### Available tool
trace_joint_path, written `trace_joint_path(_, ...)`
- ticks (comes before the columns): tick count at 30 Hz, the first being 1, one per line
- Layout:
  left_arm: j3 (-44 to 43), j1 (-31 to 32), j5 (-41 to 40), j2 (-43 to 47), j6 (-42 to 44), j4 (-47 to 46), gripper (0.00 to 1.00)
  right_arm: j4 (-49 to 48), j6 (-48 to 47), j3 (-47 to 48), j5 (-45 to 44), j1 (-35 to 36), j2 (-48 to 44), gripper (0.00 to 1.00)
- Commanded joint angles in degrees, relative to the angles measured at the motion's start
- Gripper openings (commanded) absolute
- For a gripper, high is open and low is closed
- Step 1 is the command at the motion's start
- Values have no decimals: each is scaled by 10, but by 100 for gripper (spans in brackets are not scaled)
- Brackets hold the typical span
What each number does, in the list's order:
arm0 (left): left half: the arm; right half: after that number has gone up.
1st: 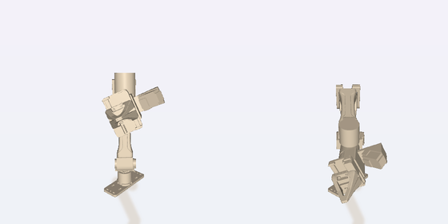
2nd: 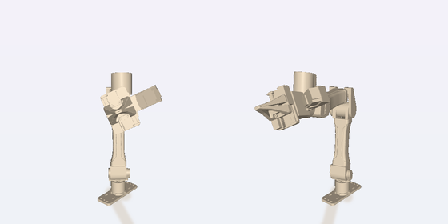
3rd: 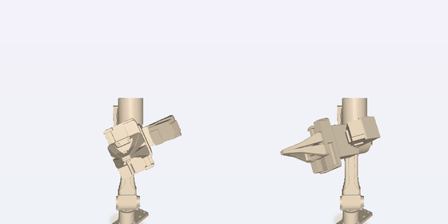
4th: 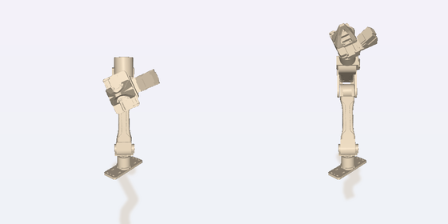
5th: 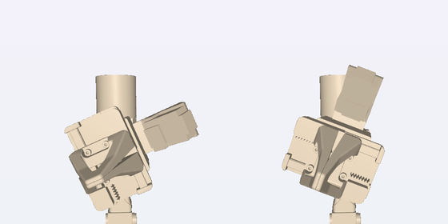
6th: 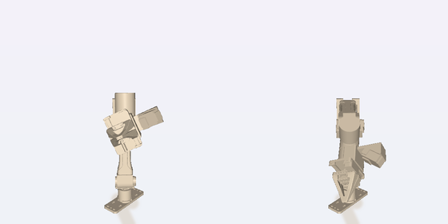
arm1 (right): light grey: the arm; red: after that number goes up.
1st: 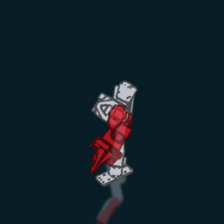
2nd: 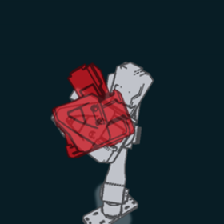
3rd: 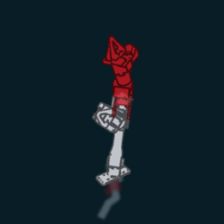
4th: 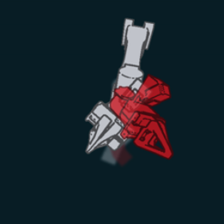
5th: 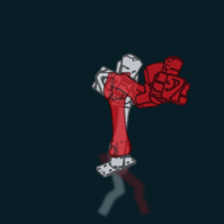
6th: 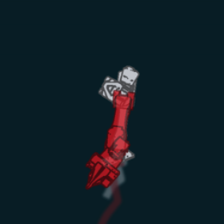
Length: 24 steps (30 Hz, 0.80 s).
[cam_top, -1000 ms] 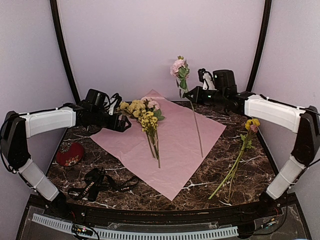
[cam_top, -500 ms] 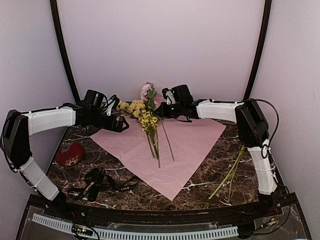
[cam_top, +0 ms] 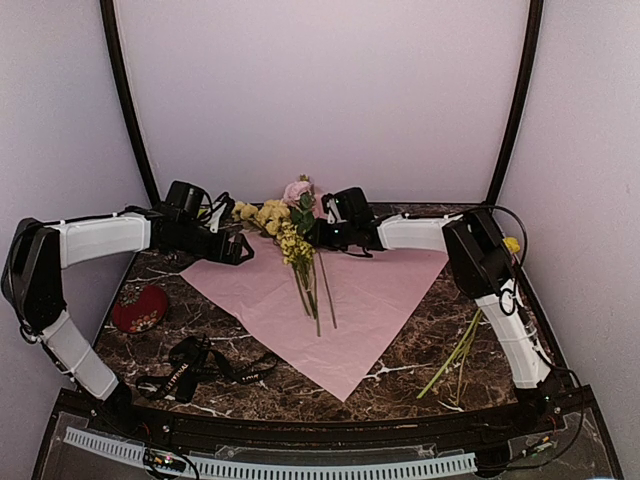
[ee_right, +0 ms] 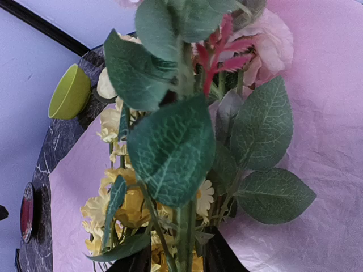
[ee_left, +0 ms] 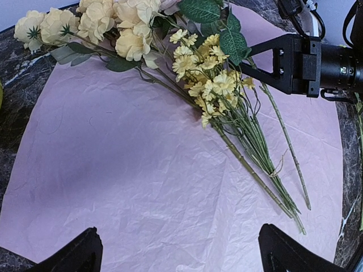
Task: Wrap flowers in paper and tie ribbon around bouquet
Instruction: Place the fake flower in the folded bouquet.
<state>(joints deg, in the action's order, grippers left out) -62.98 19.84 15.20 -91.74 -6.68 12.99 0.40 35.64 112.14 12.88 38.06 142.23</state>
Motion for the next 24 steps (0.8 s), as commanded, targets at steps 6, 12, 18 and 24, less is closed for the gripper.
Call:
trace_joint_path(6,-11,-5,2,8,3,10,99,36,-28,12,-76,-1,-47,51)
trace_joint_path(12,-14,-4,-1,12,6,14,99,194,-79,41,-179,-2,-97,66)
trace_joint_path(18,-12,-4,5,22,4,13,99,367,-109,-16,-324,-15,-227,90)
trace_joint_path(24,-12,-5,7,27,2,13,99,395,-43,-320,-332,-129,-429,72)
